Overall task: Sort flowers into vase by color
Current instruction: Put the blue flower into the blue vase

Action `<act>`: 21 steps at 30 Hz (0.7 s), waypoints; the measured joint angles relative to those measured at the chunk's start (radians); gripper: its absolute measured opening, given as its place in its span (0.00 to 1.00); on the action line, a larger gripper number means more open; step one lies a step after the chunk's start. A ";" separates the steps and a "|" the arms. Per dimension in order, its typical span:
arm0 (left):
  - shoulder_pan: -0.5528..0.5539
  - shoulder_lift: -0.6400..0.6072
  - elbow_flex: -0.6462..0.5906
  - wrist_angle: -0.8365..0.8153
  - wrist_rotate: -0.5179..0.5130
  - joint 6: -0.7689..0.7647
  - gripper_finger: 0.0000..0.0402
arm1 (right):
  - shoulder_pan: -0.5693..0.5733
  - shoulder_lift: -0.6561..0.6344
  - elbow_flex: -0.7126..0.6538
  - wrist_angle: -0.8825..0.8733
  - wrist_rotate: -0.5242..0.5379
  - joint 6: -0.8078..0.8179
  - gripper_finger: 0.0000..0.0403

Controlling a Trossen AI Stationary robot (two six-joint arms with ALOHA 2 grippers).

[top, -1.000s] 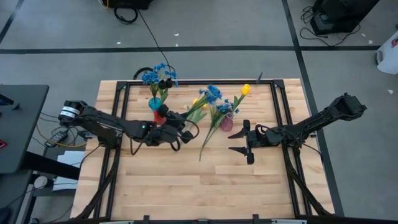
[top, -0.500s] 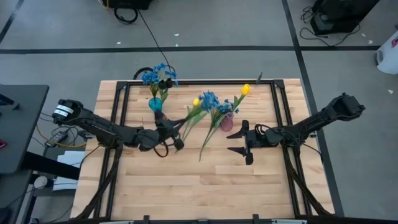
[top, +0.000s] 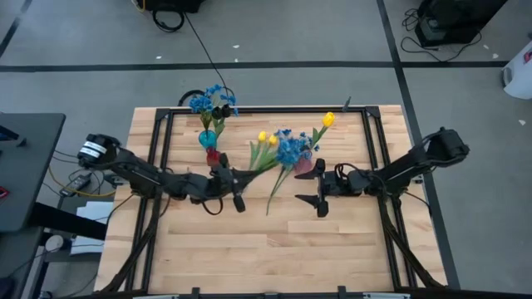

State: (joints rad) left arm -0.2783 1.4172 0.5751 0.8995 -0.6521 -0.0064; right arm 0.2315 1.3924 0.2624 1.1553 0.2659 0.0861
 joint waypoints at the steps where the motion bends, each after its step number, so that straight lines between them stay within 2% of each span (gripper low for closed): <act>1: 0.000 0.018 0.000 0.028 0.014 0.000 0.08 | 0.000 0.011 0.007 0.005 -0.002 0.000 0.80; 10: -0.016 0.129 0.000 0.199 0.109 -0.003 0.08 | 0.001 0.117 0.119 0.012 -0.078 -0.011 0.79; 21: -0.025 0.287 0.059 0.209 0.171 -0.126 0.08 | 0.020 0.224 0.237 0.061 -0.077 -0.052 0.79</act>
State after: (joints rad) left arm -0.3035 1.7042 0.6341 1.1086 -0.4807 -0.1326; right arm 0.2517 1.6165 0.4991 1.2165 0.1893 0.0340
